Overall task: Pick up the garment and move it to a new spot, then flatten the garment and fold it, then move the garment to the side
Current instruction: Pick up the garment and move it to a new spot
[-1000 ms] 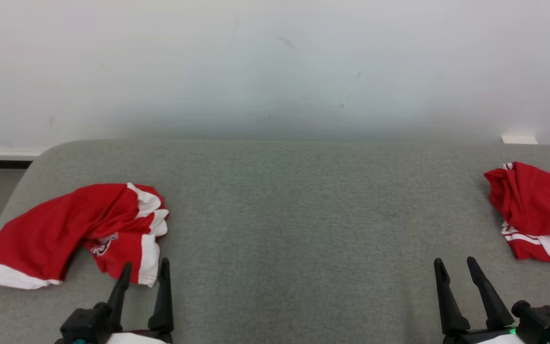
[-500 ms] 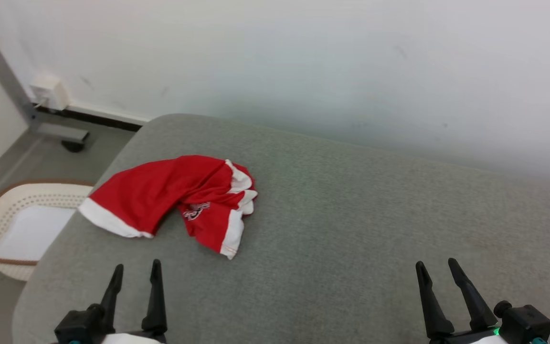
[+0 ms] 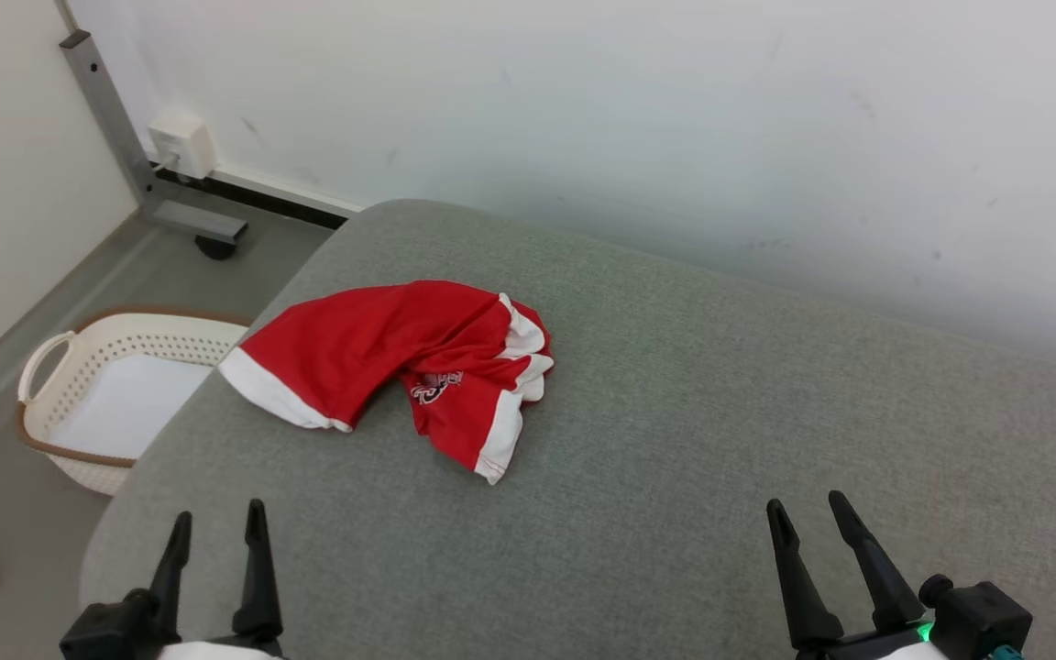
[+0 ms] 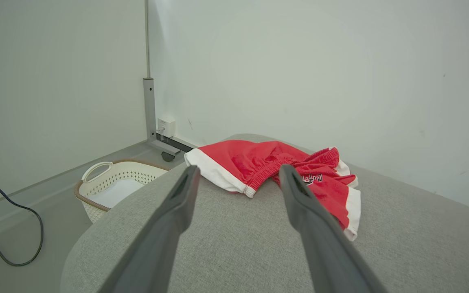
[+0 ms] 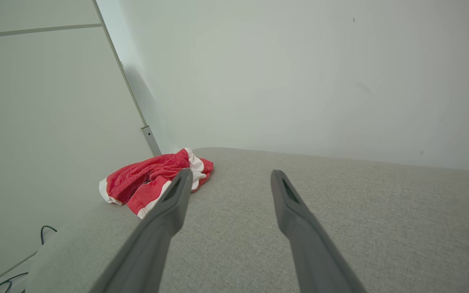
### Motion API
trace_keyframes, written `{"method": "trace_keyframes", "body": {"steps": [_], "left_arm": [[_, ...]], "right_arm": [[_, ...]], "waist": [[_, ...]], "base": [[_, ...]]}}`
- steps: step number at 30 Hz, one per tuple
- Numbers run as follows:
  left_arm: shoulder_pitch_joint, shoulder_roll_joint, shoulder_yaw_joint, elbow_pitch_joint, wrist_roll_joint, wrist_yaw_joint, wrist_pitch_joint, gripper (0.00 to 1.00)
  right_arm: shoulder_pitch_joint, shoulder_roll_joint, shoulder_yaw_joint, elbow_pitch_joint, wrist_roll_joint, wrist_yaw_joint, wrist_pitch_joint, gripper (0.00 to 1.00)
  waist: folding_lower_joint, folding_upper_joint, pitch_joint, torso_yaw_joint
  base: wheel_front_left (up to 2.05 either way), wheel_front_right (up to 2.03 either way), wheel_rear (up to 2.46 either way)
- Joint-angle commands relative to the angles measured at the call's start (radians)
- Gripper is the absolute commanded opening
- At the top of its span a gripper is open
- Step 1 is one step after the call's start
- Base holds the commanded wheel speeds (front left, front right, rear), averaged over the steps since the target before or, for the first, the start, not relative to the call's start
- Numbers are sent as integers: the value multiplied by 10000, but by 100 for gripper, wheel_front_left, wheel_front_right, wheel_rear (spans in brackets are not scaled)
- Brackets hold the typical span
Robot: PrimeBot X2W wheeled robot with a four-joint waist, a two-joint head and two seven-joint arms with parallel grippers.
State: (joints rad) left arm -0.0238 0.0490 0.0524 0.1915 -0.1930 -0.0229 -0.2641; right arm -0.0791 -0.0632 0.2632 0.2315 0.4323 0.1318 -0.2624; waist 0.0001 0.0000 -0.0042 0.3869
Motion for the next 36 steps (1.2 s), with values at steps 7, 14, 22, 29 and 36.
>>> {"method": "trace_keyframes", "body": {"steps": [7,14,22,29,36], "left_arm": [[-516,242,657,-179,229,-243,1,100],[-1859,904,515,677,-104,-688,786,100],[-4088,1841,274,2005,-791,-984,2035,100],[-5312,2697,142,3464,-1224,-1058,2576,100],[-6129,3398,78,5635,-1774,-1083,2981,100]], "right_arm": [[-167,27,118,-147,-112,-26,-26,100],[-288,-22,-23,-496,-234,-26,-26,100],[-986,-81,196,-1017,-479,-26,-26,100],[-1481,14,230,-1185,-449,-26,-26,100],[-1853,99,259,-1289,-329,-26,-26,100]], "waist": [[-1,0,-4,-732],[-1,0,289,-1506],[-1,0,1608,-2763],[-1,0,2555,-3913],[-1,0,3194,-4984]], "base": [[0,0,0],[0,0,0],[0,0,0],[0,0,0],[0,0,0]]}}
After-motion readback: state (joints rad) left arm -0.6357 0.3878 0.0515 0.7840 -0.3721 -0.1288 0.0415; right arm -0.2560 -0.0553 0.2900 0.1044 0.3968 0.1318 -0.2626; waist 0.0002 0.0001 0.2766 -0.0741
